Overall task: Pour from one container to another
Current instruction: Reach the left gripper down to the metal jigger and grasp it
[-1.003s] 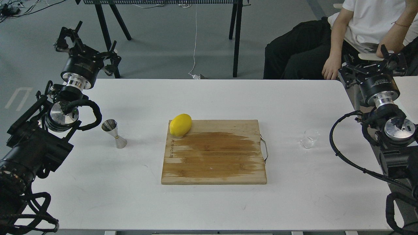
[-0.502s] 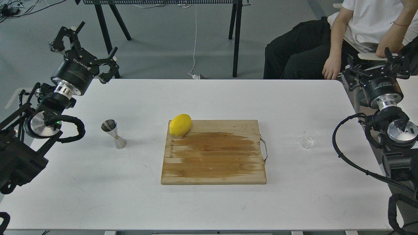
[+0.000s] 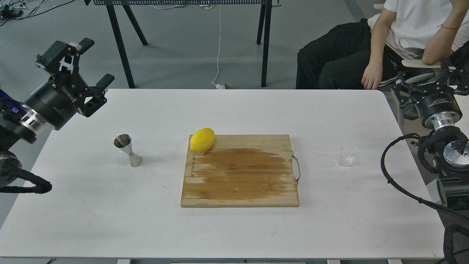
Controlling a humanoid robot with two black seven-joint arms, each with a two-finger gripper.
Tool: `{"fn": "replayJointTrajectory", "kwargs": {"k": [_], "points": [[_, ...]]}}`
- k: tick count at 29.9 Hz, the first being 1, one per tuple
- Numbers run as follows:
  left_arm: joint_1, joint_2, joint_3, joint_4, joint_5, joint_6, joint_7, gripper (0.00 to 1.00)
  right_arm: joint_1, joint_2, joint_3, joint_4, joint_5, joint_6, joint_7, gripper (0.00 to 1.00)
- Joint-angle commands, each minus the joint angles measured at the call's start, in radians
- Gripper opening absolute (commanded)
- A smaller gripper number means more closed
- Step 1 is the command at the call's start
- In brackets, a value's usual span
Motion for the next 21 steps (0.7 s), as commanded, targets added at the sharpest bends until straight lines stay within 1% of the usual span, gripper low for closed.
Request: {"fn": "replayJointTrajectory", "kwargs": {"k": [1, 3, 6, 8, 9, 10, 12, 13, 17, 21], "points": [[0.082, 0.018, 0.007, -0.038, 0.25, 0.159, 0.0, 0.99, -0.069, 0.0, 0.053, 0.087, 0.0, 0.0, 0.006, 1.0], [0.127, 0.018, 0.018, -0.04, 0.352, 0.231, 0.0, 0.99, -0.1, 0.0, 0.061, 0.13, 0.0, 0.0, 0.006, 1.0], [0.164, 0.014, 0.061, -0.028, 0.582, 0.308, 0.003, 0.99, -0.118, 0.0, 0.061, 0.144, 0.0, 0.0, 0.007, 1.0], [0.179, 0.006, 0.099, 0.02, 0.778, 0.41, 0.021, 0.97, -0.12, 0.0, 0.063, 0.141, -0.001, 0.0, 0.007, 1.0], [0.188, -0.002, 0.123, 0.053, 0.864, 0.465, 0.04, 0.96, -0.122, 0.0, 0.063, 0.141, -0.001, 0.0, 0.007, 1.0], [0.193, -0.02, 0.149, 0.099, 0.961, 0.519, 0.075, 0.96, -0.126, 0.0, 0.063, 0.141, 0.0, 0.0, 0.007, 1.0], [0.191, -0.064, 0.167, 0.196, 1.101, 0.572, 0.136, 0.96, -0.131, 0.0, 0.064, 0.142, 0.0, 0.0, 0.007, 1.0], [0.191, -0.092, 0.167, 0.26, 1.165, 0.584, 0.153, 0.96, -0.131, 0.0, 0.064, 0.142, 0.0, 0.0, 0.007, 1.0], [0.176, -0.216, 0.159, 0.507, 1.334, 0.606, 0.153, 0.95, -0.131, 0.001, 0.064, 0.145, 0.0, 0.0, 0.006, 1.0], [0.092, -0.342, 0.176, 0.685, 1.361, 0.606, 0.152, 0.94, -0.137, 0.0, 0.063, 0.144, 0.0, 0.0, 0.004, 1.0]]}}
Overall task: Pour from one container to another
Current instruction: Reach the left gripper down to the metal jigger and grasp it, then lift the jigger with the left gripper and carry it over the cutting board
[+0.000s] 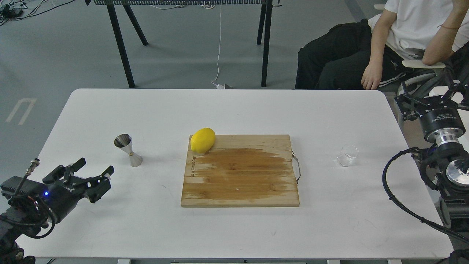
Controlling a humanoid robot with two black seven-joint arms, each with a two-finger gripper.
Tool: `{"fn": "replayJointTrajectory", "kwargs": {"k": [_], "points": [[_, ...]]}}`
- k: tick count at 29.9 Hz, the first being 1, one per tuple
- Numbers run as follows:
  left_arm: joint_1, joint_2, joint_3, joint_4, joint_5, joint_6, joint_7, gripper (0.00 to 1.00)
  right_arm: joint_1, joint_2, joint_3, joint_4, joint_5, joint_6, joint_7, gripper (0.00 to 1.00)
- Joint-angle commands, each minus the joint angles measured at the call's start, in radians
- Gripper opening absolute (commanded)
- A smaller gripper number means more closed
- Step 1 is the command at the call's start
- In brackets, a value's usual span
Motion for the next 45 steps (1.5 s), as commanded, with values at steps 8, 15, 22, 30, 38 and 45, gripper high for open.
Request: {"fn": "replayJointTrajectory", "kwargs": {"k": [8, 15, 22, 30, 38, 45], "points": [[-0.115, -0.186, 0.006, 0.203, 0.02, 0.002, 0.0, 0.89, -0.007, -0.004, -0.001, -0.009, -0.001, 0.0, -0.003, 1.0], [-0.162, -0.245, 0.006, 0.271, 0.02, 0.002, -0.001, 0.85, -0.009, -0.006, -0.001, -0.012, -0.001, 0.0, -0.003, 1.0], [-0.182, -0.272, 0.006, 0.289, 0.02, 0.002, -0.001, 0.85, -0.006, -0.004, -0.015, -0.012, -0.003, 0.0, -0.003, 1.0], [-0.21, -0.312, 0.006, 0.341, 0.017, 0.002, -0.001, 0.57, -0.007, -0.004, -0.018, -0.013, -0.004, 0.0, -0.003, 1.0], [-0.227, -0.329, 0.006, 0.36, 0.016, 0.002, 0.0, 0.55, -0.009, -0.006, -0.017, -0.015, -0.004, 0.0, -0.003, 1.0], [-0.224, -0.329, 0.008, 0.358, 0.019, 0.002, -0.001, 0.35, -0.009, -0.006, -0.017, -0.015, -0.004, 0.0, -0.003, 1.0]]}}
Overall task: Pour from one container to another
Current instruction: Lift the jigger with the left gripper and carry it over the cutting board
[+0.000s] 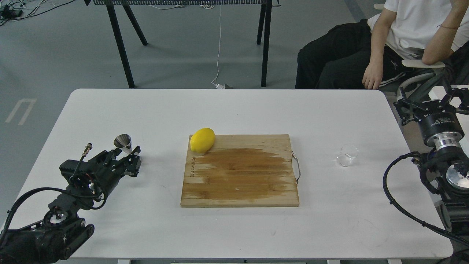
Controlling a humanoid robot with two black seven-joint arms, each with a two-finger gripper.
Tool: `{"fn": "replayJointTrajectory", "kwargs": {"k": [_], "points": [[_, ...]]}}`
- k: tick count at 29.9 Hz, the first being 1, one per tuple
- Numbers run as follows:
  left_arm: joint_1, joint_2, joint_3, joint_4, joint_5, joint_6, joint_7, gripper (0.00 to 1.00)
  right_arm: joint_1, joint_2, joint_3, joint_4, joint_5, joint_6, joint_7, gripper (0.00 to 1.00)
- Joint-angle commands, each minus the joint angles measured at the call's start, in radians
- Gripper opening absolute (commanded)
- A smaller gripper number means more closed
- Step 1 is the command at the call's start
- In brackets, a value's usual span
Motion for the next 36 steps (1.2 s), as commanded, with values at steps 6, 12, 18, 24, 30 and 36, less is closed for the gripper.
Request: {"fn": "replayJointTrajectory", "kwargs": {"k": [6, 12, 18, 24, 30, 36], "points": [[0.001, 0.003, 0.0, -0.001, 0.003, 0.0, -0.002, 0.19, 0.0, 0.0, 0.0, 0.0, 0.0, 0.0, 0.0, 1.0], [-0.002, 0.014, -0.003, -0.044, 0.001, 0.0, -0.001, 0.08, 0.0, -0.002, -0.001, 0.002, -0.001, 0.0, -0.006, 1.0], [-0.014, 0.112, -0.004, -0.193, 0.001, 0.0, 0.002, 0.08, 0.0, 0.0, -0.001, 0.002, -0.001, 0.0, -0.006, 1.0], [-0.101, 0.135, -0.003, -0.322, 0.014, 0.0, 0.013, 0.1, -0.003, -0.02, -0.003, 0.002, -0.001, 0.0, -0.006, 1.0], [-0.267, 0.077, 0.0, -0.34, 0.066, -0.024, 0.013, 0.09, -0.023, -0.048, -0.001, 0.0, -0.001, 0.0, -0.005, 1.0], [-0.404, -0.049, 0.14, -0.299, 0.135, -0.087, 0.093, 0.09, -0.032, -0.048, -0.001, -0.024, -0.001, 0.0, -0.003, 1.0]]}}
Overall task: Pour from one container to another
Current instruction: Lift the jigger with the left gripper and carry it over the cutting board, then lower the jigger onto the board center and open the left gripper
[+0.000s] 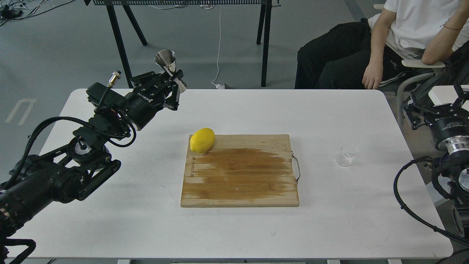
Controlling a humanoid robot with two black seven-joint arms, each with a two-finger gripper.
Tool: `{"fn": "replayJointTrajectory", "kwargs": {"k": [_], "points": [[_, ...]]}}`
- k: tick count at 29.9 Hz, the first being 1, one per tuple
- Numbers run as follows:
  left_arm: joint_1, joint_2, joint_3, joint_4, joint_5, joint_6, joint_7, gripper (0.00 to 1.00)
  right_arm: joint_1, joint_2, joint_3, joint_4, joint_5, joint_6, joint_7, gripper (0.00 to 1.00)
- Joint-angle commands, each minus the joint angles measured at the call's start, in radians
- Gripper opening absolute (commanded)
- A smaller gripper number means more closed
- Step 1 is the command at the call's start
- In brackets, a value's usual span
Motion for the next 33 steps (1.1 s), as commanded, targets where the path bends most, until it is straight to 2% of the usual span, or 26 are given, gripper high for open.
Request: {"fn": "replayJointTrajectory", "kwargs": {"k": [1, 6, 13, 18, 25, 33], "points": [[-0.07, -0.082, 0.092, 0.023, 0.009, -0.017, 0.074, 0.09, -0.002, 0.0, -0.001, -0.02, 0.0, 0.0, 0.0, 1.0], [-0.085, -0.175, 0.223, 0.049, 0.009, -0.02, 0.084, 0.09, -0.002, 0.0, -0.003, -0.026, 0.0, 0.0, 0.002, 1.0], [-0.053, -0.334, 0.393, 0.215, 0.009, -0.014, 0.085, 0.09, -0.006, -0.001, 0.002, -0.025, 0.002, 0.0, 0.004, 1.0], [0.004, -0.382, 0.398, 0.258, 0.009, -0.014, 0.085, 0.09, -0.019, -0.007, 0.007, -0.025, 0.002, 0.0, 0.005, 1.0], [0.031, -0.383, 0.395, 0.262, 0.009, -0.014, 0.087, 0.13, -0.032, -0.009, 0.013, -0.025, 0.002, 0.0, 0.005, 1.0], [0.056, -0.383, 0.395, 0.275, 0.009, -0.014, 0.116, 0.22, -0.032, -0.007, 0.013, -0.025, 0.003, 0.0, 0.005, 1.0]]}}
